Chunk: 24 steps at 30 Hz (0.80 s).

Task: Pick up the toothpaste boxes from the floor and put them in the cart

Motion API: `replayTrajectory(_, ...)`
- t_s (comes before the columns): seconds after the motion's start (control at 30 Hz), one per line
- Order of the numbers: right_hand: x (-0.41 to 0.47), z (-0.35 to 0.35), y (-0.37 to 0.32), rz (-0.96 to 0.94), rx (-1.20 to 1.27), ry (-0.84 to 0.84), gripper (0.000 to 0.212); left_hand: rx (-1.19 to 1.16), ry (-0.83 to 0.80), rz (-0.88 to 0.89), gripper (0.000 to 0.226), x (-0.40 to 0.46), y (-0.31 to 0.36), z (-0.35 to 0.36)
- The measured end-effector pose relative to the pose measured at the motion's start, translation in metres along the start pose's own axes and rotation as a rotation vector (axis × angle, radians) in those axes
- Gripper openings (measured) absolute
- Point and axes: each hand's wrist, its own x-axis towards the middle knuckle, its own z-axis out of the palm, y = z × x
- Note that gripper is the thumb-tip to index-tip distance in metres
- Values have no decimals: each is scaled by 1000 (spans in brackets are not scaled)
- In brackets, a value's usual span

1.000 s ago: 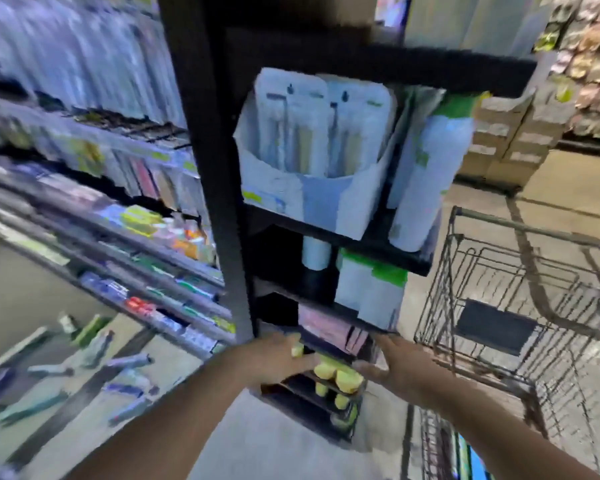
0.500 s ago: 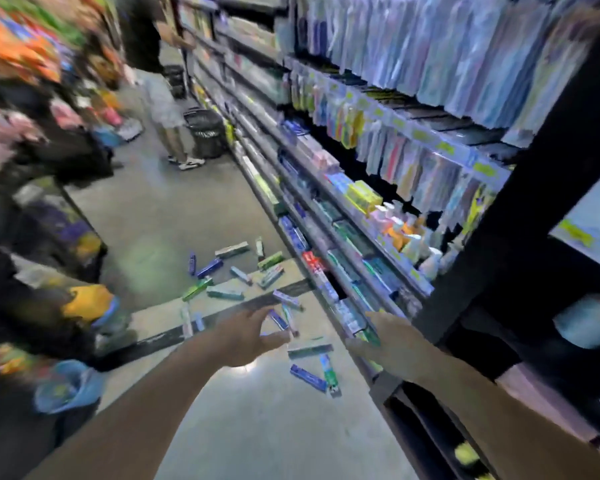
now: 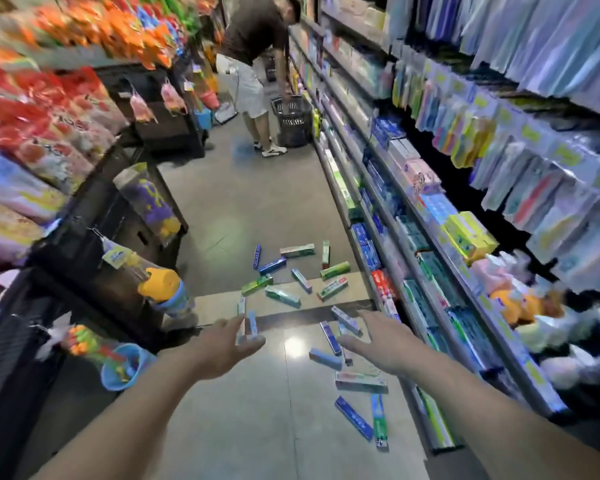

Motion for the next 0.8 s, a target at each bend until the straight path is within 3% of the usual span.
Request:
replayTrajectory(0.17,77,-15,-42,-73,-48,-40,92,-59,25,-38,80,43,-22,-30)
replayTrajectory(0.33,162,-18,-92,-92,-91,-62,94,-51,-21,-74,89,111,-68,-63)
replayTrajectory(0.43,209,-23,-123,-58,-77,-67,100,-9,-52,-37,76,153,-95,-92)
replayTrajectory(0.6,282,-30,-173,12,-115,-96,99,-65,-65,-34,96,223,-144,-138)
replayTrajectory(0.8,366,-15,-206,64,-84,-110,99,-90,-104,-48,94,303,-188,-159)
